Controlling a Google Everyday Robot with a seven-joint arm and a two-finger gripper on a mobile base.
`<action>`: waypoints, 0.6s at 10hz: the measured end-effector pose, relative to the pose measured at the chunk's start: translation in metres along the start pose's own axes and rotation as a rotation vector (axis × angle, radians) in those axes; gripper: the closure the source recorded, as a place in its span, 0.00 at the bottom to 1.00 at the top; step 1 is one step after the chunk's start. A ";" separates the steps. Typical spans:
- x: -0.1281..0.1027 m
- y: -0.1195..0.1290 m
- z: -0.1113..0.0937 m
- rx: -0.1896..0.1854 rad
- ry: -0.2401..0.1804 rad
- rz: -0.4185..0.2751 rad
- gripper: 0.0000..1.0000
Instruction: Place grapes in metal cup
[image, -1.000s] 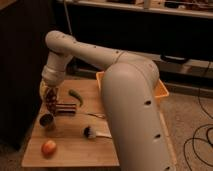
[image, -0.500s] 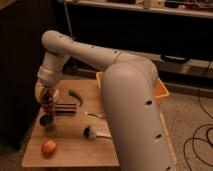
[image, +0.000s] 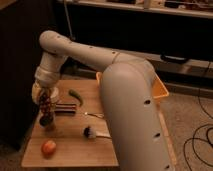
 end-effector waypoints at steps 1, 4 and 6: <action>0.000 0.003 0.000 0.003 0.001 -0.006 1.00; -0.003 0.008 0.002 0.004 0.001 -0.022 1.00; -0.005 0.008 0.004 -0.010 0.004 -0.030 1.00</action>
